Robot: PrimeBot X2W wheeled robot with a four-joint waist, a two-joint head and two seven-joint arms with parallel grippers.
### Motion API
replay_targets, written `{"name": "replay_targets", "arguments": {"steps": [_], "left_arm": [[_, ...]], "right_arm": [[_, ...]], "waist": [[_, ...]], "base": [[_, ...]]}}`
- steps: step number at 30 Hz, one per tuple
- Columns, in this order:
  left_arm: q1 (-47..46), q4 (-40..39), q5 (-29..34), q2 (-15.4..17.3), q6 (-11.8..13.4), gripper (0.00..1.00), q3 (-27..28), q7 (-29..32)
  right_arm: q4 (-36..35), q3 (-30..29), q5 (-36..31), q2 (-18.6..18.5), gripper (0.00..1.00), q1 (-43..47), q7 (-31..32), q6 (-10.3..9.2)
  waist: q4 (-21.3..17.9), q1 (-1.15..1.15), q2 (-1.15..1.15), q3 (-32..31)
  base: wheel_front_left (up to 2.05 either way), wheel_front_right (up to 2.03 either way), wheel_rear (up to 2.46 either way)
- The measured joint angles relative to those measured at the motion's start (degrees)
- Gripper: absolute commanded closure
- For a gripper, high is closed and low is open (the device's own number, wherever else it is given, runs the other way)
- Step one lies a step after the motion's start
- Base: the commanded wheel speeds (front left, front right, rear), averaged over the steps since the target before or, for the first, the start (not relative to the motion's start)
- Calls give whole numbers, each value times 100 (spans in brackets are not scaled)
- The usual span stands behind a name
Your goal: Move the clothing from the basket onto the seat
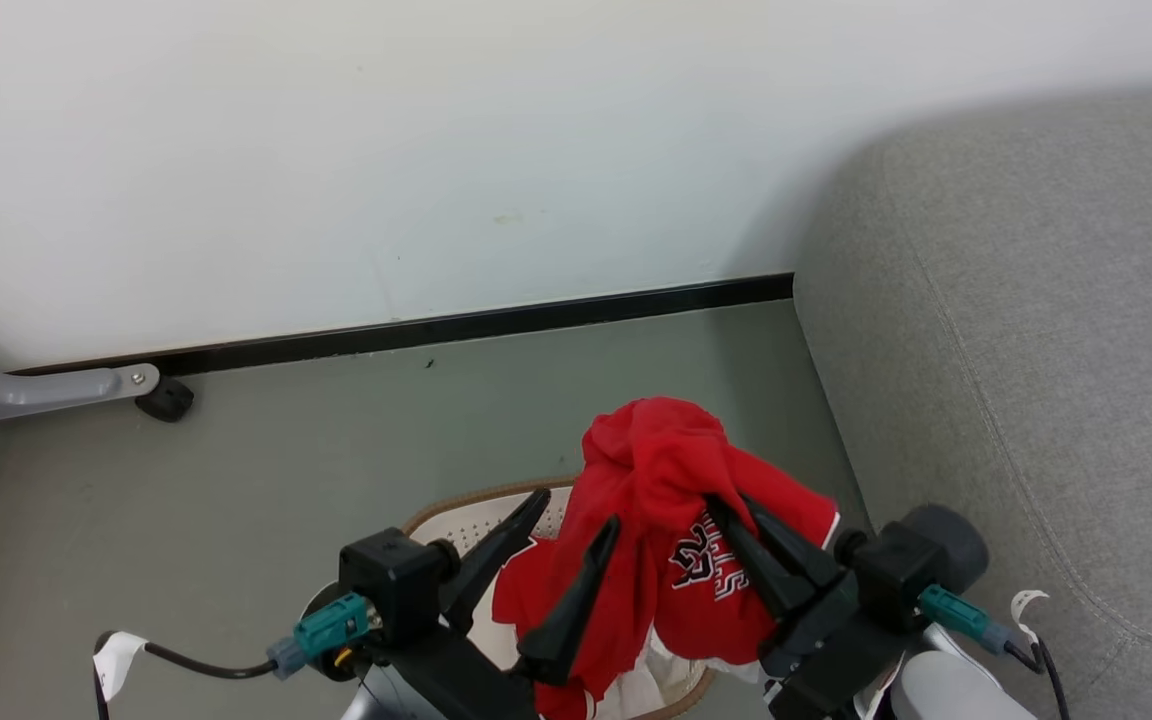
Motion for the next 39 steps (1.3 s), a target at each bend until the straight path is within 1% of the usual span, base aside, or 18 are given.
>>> {"name": "replay_targets", "arguments": {"steps": [5, 10, 17, 19, 26, 28, 29, 33, 34, 39], "left_arm": [[167, -57, 116, 109, 57, 0, 29, -101], [217, -60, 311, 188, 54, 0, -4, -199], [314, -65, 467, 285, 44, 0, -99, -380], [346, -77, 514, 288, 1, 0, -124, -466], [354, -129, 703, 323, -2, 0, -145, -716], [360, -138, 713, 342, -3, 0, -144, -814], [367, -147, 715, 350, -3, 0, -143, -842], [471, -192, 775, 378, -3, 0, -143, -959], [471, -192, 775, 378, -3, 0, -143, -959], [581, -205, 810, 453, -3, 0, -138, -1067]], "right_arm": [[-69, -214, 0, -57, 100, -32, 0, -1], [-135, -433, 0, -189, 100, -42, 0, -7], [-288, -613, -1, -242, 100, -80, 0, -54], [-308, -638, -2, -253, 100, -91, 0, -58], [-420, -658, -18, -260, 100, -88, 0, -60], [-482, -666, -27, -261, 100, -76, 0, -67], [-511, -675, -56, -261, 100, -60, 0, -111], [-560, -751, -71, -278, 100, 41, 0, -136], [-560, -751, -71, -278, 100, 41, 0, -136], [-655, -924, -71, -389, 100, 141, 0, -213]], "waist": [[-102, 0, 0, 26], [-243, 0, 1, 44], [-505, 0, 1, 77], [-590, 0, 1, 87], [-925, 0, 1, 120], [-1087, 0, 1, 127], [-1144, 0, 1, 129], [-1382, 0, 1, 128], [-1382, 0, 1, 128], [-1694, 0, 1, 113]], "base": [[0, 0, 0], [0, 0, 0], [0, 0, 0], [0, 0, 0], [0, 0, 0], [0, 0, 0], [0, 0, 0], [0, 0, 0], [0, 0, 0], [0, 0, 0]]}}
